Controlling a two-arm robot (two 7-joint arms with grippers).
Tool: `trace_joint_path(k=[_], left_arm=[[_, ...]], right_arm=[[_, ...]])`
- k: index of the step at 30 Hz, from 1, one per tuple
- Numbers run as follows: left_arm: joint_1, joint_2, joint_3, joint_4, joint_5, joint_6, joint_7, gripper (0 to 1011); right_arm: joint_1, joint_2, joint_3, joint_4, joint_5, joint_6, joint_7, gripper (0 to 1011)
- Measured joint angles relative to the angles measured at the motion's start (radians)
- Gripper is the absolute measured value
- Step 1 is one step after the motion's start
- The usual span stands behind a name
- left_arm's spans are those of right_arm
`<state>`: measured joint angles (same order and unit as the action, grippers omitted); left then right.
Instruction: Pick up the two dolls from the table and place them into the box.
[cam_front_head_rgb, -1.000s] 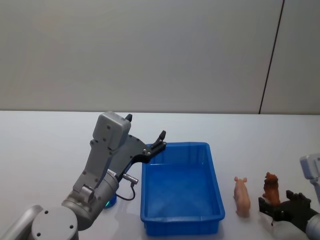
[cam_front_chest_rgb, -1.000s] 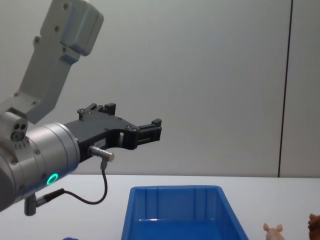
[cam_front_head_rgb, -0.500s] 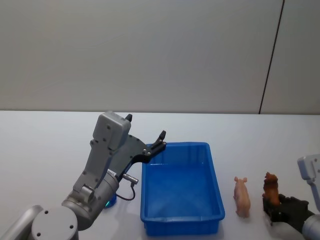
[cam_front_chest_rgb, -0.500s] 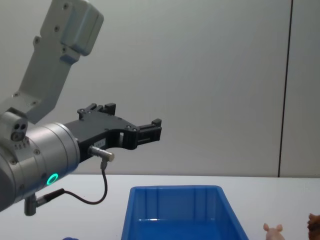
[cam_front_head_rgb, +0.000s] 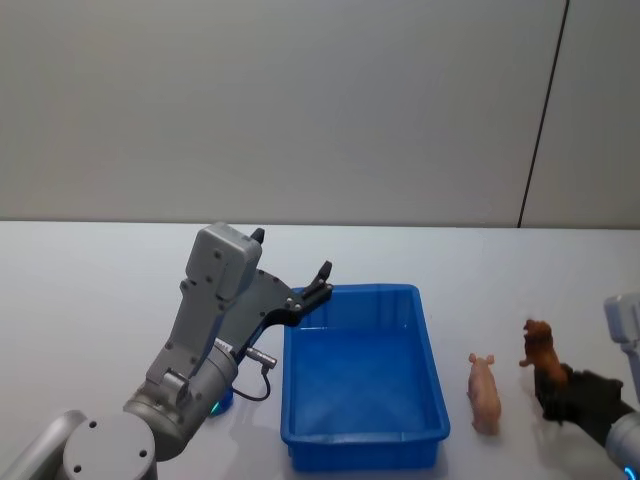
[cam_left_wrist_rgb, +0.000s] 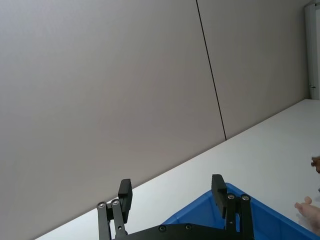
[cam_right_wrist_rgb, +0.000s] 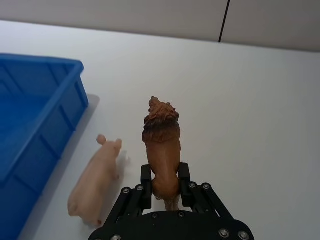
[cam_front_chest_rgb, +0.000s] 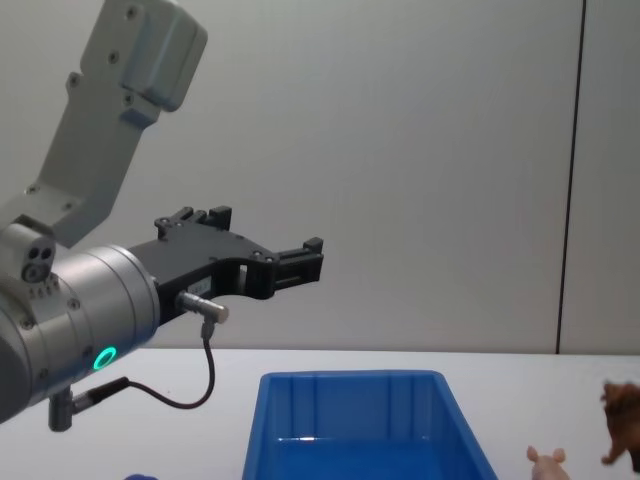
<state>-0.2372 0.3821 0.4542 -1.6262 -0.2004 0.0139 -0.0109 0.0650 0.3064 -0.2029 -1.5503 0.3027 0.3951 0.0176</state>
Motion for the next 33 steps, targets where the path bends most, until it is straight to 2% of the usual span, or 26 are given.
trace_joint_path(k=[6, 18, 26, 33], left_arm=[[0.0, 0.0, 0.0, 0.0, 0.0, 0.0, 0.0, 1000], [0.0, 0.0, 0.0, 0.0, 0.0, 0.0, 0.0, 1001], [0.0, 0.0, 0.0, 0.0, 0.0, 0.0, 0.0, 1001], [0.0, 0.0, 0.0, 0.0, 0.0, 0.0, 0.0, 1000]], right_arm=[[0.001, 0.0, 0.0, -0.035, -0.018, -0.035, 0.01, 299], [0.026, -0.009, -0.017, -0.09, -0.06, -0.061, 0.103, 299], [0.059, -0.04, -0.054, -0.101, -0.111, -0.055, 0.199, 299], [0.087, -0.076, -0.09, -0.081, -0.154, -0.041, 0.252, 299]])
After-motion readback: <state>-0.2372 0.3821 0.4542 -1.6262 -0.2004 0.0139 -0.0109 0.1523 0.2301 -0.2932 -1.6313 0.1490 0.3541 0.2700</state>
